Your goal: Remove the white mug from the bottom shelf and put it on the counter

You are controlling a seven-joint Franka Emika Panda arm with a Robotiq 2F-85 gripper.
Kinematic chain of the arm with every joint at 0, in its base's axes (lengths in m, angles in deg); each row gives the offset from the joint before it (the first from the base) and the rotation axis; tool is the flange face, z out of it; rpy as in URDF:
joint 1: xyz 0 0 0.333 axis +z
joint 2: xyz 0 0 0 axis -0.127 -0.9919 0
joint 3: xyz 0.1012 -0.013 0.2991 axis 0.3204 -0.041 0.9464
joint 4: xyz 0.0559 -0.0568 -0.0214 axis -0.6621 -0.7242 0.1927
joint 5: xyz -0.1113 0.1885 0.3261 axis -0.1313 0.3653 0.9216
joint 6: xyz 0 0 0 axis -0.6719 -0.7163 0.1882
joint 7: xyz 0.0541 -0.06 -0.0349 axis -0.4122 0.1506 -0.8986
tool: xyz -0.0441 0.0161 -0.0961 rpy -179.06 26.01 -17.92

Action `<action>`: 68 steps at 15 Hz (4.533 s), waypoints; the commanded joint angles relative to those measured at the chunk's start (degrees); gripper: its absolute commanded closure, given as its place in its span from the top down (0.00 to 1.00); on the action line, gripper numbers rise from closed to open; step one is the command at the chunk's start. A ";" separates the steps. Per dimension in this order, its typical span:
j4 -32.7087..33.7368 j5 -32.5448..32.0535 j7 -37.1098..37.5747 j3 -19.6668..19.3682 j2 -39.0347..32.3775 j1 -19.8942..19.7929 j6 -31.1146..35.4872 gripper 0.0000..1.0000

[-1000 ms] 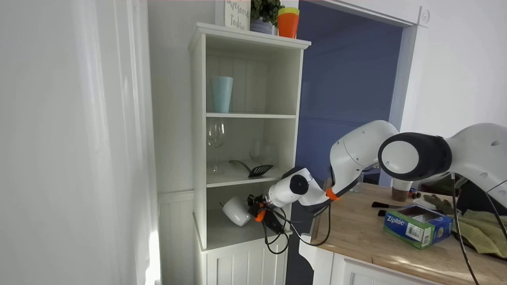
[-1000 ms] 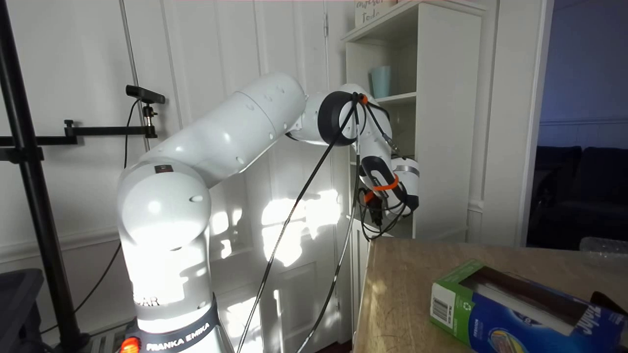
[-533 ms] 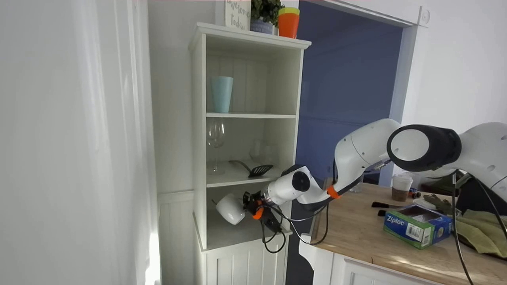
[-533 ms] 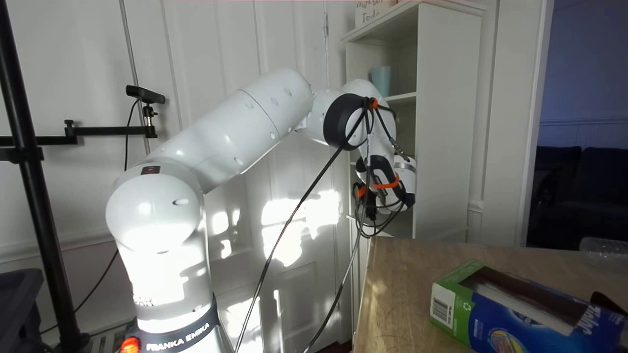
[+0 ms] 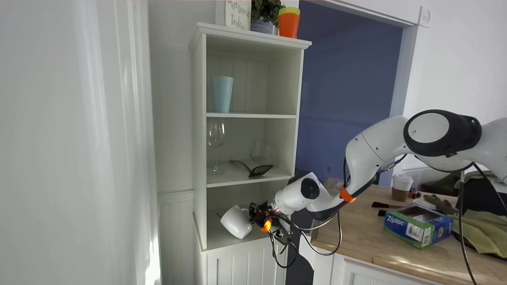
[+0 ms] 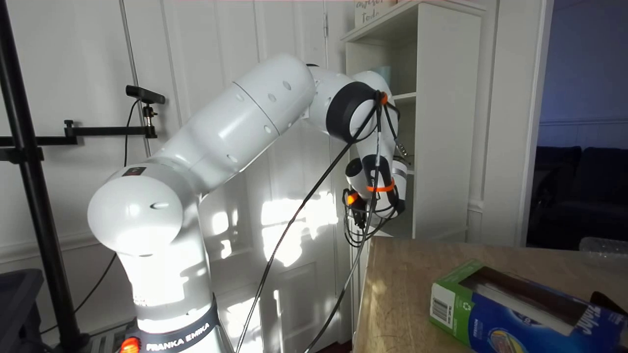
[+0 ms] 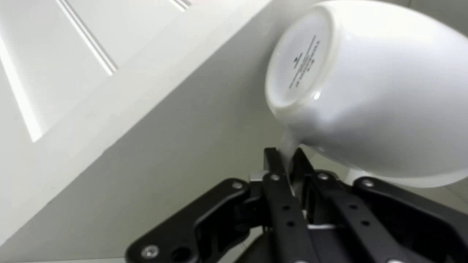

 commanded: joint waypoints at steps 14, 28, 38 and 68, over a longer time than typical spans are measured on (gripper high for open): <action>-35.90 -12.93 3.01 37.58 7.24 -40.30 -12.24 0.03; -61.02 -14.06 -1.33 68.54 -0.33 -78.71 -29.15 0.03; -69.50 -14.20 -8.89 73.34 -15.07 -94.25 -35.69 0.03; -61.52 0.77 0.42 73.35 -19.53 -74.10 -105.88 0.11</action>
